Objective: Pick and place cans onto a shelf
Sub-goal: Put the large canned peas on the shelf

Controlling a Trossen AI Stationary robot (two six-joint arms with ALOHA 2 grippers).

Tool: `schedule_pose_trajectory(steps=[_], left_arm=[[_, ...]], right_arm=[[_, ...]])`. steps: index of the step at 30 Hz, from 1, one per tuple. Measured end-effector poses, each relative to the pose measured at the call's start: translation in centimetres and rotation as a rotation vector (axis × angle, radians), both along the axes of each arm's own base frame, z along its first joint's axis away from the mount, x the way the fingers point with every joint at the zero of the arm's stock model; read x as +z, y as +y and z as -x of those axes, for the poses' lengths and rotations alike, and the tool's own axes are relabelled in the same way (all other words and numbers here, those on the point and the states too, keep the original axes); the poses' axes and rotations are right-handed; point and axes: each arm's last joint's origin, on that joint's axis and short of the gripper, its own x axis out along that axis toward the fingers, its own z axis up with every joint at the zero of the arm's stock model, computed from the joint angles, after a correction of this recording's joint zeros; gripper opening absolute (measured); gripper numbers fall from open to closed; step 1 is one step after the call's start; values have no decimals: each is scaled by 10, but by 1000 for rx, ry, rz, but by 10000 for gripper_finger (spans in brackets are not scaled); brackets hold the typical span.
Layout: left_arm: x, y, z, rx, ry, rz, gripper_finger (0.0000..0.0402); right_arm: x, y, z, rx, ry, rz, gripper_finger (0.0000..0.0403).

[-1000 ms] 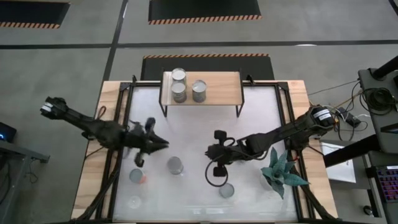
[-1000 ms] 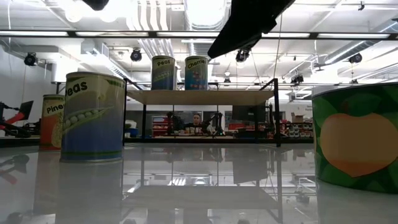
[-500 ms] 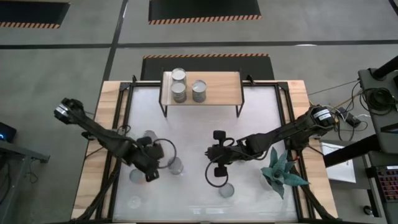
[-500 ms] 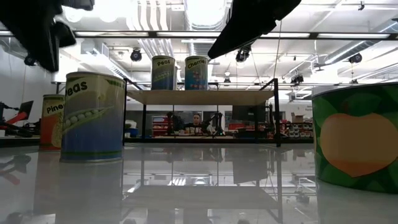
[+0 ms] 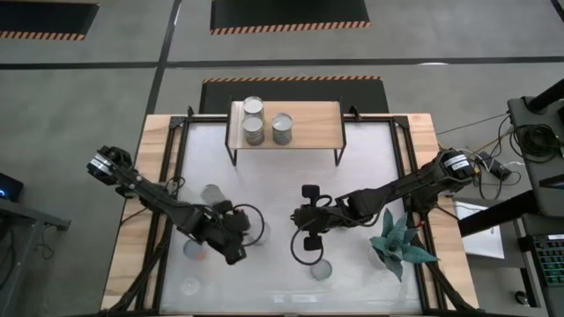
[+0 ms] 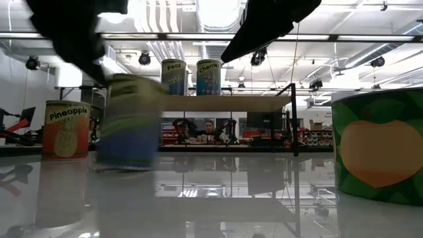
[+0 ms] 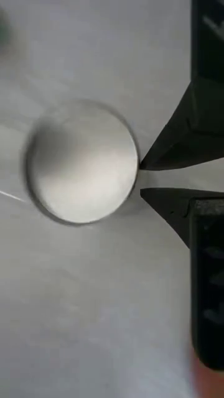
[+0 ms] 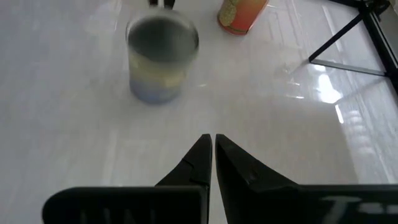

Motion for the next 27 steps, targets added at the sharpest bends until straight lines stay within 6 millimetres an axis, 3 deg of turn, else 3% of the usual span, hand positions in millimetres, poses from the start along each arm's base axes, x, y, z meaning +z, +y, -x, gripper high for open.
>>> schedule_pose_trajectory(steps=[6,10,21,27], left_arm=[[5,-2,-3,-32,-43,43,38],[0,-4,-2,-38,-31,35,38],[-34,-10,-14,-48,52,-54,38],[-45,-13,-18,-45,67,-70,38]], right_arm=[[-1,1,1,-45,13,-91,13],[-8,3,2,-46,61,-200,46],[-44,2,8,-39,-71,-309,251],[-54,0,8,3,-168,-301,327]])
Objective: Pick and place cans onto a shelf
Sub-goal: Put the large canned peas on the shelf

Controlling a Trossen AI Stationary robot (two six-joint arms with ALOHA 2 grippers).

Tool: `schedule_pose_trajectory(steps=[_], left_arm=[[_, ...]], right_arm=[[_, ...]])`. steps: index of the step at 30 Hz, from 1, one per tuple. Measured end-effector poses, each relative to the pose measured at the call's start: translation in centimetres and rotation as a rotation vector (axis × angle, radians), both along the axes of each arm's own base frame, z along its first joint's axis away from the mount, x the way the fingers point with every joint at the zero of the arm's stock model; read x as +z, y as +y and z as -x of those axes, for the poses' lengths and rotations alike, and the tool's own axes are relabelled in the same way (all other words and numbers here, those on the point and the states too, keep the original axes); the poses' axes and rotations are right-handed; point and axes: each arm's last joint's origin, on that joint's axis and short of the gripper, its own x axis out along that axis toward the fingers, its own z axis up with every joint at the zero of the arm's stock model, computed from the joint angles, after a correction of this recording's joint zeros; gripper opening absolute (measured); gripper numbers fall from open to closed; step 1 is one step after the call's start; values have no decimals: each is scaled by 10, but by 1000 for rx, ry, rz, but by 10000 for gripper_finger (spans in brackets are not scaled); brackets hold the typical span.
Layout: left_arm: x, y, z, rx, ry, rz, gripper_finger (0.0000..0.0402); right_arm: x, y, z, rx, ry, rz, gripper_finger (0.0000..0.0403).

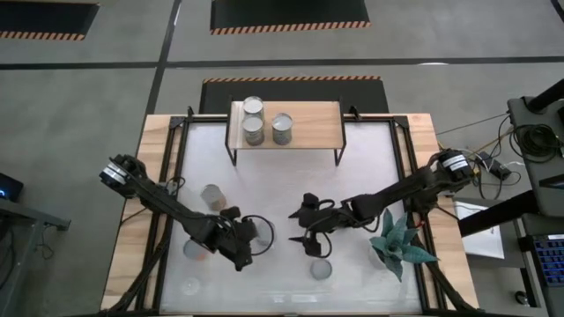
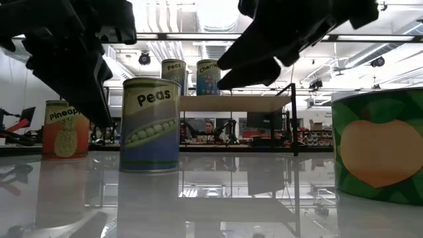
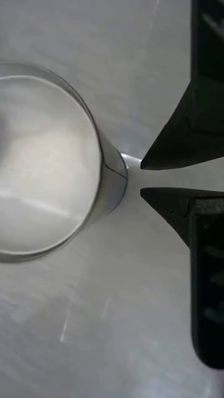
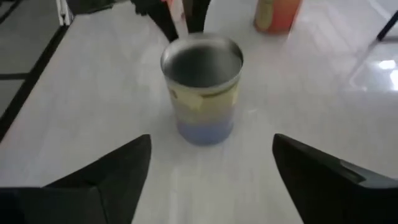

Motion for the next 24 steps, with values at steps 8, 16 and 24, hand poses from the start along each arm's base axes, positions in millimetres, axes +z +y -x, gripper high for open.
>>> schedule_pose_trajectory(steps=[8,16,24], left_arm=[[-1,0,-3,16,-40,-23,38],[0,-1,-4,12,-50,-17,38],[0,-2,-4,6,-54,-8,38]], right_arm=[[-38,2,-29,-5,-34,91,348],[-50,6,-69,52,-80,121,337],[-46,10,-84,79,-104,137,325]])
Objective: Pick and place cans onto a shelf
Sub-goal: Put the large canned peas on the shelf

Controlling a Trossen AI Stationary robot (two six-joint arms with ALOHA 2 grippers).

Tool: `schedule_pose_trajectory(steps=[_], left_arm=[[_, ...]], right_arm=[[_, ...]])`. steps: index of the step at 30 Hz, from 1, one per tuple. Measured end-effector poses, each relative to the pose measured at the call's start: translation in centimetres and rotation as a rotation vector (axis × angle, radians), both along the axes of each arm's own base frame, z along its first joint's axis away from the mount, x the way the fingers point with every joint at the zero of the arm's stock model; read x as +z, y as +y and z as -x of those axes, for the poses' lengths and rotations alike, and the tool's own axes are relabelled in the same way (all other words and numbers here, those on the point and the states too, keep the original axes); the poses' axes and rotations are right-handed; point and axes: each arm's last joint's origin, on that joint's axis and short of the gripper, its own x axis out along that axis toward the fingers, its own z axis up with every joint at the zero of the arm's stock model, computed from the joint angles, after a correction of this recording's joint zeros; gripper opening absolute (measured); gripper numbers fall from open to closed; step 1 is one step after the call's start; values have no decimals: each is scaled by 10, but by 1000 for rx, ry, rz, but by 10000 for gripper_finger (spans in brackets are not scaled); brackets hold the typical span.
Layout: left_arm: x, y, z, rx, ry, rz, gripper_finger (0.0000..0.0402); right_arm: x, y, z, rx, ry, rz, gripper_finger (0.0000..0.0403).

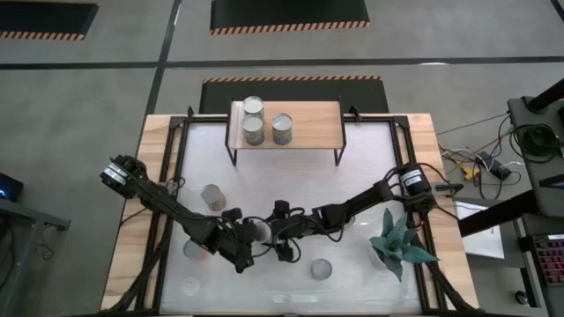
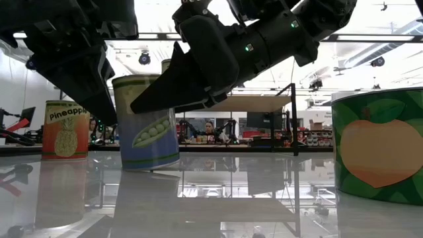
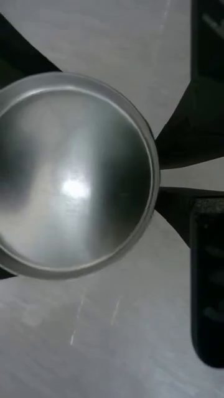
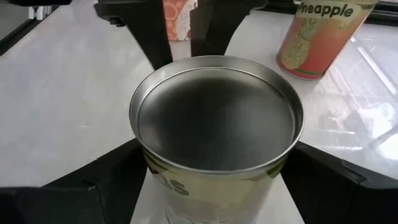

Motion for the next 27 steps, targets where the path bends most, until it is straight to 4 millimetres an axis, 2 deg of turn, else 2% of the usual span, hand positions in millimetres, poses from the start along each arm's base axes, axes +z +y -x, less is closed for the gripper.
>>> schedule_pose_trajectory(steps=[8,11,14,18,23,25,27], left_arm=[[0,0,0,-7,0,-8,38],[7,1,5,-17,4,-36,38],[30,2,16,-26,-20,-80,38],[67,4,34,-87,-166,-165,38],[107,12,47,-150,-380,-272,38],[118,15,49,-183,-429,-312,38],[127,18,52,-213,-466,-351,38]], right_arm=[[0,0,1,9,3,-9,278],[12,0,7,28,40,-12,282],[47,-3,22,35,56,-6,297],[118,-22,56,-24,11,16,302],[196,-75,116,-227,-94,-30,301],[217,-102,139,-327,-140,-62,301],[228,-128,158,-422,-166,-61,301]])
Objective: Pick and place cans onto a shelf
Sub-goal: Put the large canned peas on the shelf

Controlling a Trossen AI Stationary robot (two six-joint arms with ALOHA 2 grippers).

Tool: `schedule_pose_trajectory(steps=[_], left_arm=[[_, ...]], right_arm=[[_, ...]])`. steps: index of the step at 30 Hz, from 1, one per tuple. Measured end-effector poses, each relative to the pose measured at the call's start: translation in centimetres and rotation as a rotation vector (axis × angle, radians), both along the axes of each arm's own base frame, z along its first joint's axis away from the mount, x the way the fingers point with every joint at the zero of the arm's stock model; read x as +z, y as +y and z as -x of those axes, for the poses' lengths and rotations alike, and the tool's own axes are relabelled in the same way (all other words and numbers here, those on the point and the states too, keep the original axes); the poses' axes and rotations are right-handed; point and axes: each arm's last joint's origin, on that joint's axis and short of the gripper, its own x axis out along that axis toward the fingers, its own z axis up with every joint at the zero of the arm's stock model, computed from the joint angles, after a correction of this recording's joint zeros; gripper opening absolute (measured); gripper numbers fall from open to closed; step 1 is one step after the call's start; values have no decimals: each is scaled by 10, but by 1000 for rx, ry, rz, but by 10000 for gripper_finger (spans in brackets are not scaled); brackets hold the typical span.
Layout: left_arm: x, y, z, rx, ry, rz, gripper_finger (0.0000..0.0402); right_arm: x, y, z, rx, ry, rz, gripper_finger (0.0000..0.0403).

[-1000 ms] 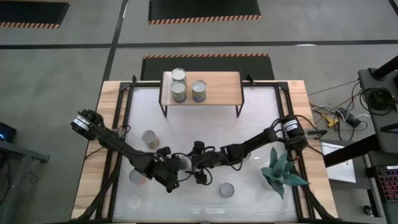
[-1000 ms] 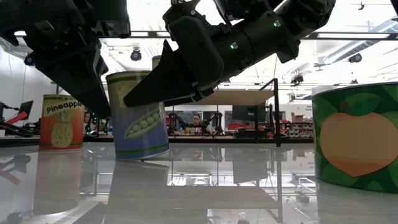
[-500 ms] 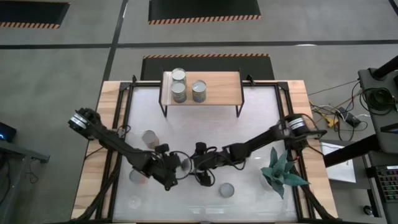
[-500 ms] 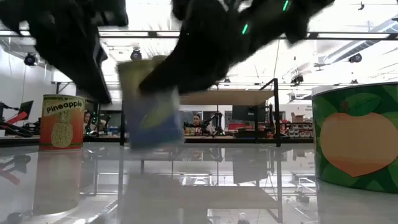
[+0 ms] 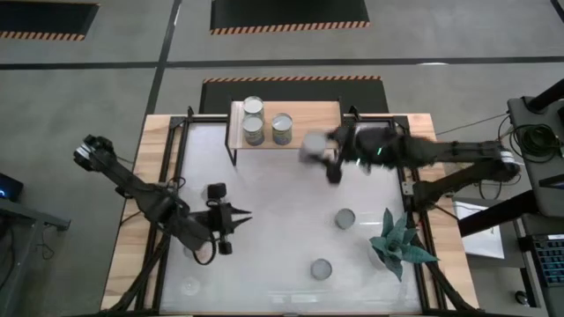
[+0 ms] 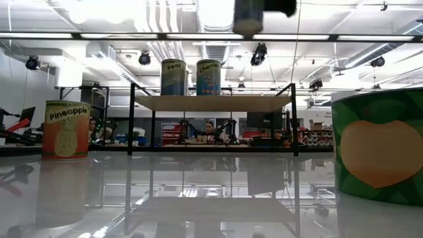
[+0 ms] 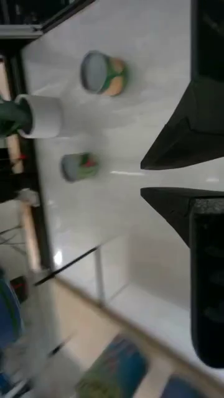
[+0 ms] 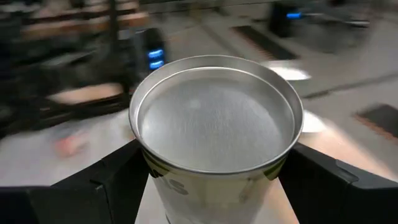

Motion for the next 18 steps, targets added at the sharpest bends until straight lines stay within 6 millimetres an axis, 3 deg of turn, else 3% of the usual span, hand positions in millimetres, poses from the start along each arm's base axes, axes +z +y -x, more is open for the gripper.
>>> schedule_pose_trajectory(steps=[3,7,13,18], left_arm=[[10,5,3,-9,-43,-69,38],[17,12,5,13,-60,-146,38],[20,20,5,31,-54,-193,38],[21,22,5,25,-48,-217,38]], right_arm=[[4,-35,17,-131,-19,13,301],[1,-82,19,-228,-50,21,301],[-26,-146,-3,-239,-90,-1,301],[-57,-177,-23,-161,-74,-21,301]])
